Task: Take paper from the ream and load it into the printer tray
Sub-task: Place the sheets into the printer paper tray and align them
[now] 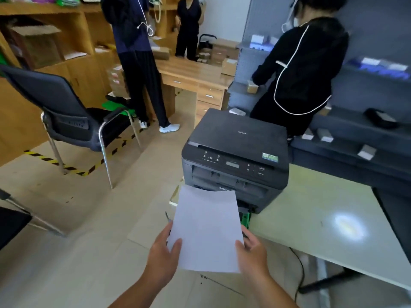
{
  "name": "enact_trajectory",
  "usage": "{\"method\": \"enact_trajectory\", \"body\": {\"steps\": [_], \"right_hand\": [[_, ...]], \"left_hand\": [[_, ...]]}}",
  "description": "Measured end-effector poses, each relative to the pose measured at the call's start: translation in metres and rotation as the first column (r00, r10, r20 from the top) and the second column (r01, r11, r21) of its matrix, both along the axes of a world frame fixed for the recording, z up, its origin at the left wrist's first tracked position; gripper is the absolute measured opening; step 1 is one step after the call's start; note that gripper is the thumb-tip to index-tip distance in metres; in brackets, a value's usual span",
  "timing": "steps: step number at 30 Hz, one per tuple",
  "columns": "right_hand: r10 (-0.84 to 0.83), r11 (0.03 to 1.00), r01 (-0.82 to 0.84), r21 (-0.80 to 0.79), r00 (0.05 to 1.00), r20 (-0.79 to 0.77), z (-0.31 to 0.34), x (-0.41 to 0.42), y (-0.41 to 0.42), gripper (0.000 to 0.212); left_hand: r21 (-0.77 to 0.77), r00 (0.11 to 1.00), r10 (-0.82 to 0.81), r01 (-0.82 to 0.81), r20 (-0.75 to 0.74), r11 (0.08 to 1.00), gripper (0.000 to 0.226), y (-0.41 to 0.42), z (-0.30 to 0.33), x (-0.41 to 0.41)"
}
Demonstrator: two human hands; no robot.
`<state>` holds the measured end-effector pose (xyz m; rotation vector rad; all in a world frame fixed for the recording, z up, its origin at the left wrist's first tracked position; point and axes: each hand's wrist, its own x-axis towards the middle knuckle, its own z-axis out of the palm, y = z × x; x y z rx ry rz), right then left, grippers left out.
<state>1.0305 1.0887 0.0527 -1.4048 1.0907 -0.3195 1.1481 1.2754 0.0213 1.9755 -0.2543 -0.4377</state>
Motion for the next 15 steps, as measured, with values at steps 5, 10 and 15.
{"method": "enact_trajectory", "body": {"steps": [5, 10, 15], "right_hand": [[-0.057, 0.998, 0.056, -0.014, 0.997, -0.057, -0.023, -0.005, -0.016, 0.048], [-0.073, 0.989, 0.086, 0.117, 0.991, -0.109, -0.05, -0.007, -0.022, 0.047], [-0.084, 0.987, 0.103, 0.126, 0.986, -0.147, -0.065, -0.006, -0.026, 0.048]], "left_hand": [[0.019, 0.996, -0.09, 0.09, -0.01, 0.996, 0.05, -0.023, -0.012, 0.009], [0.053, 0.99, -0.14, 0.141, -0.026, 0.989, 0.049, -0.03, -0.024, 0.011], [0.104, 0.988, -0.137, 0.144, -0.076, 0.984, 0.05, -0.037, -0.039, 0.02]]}}
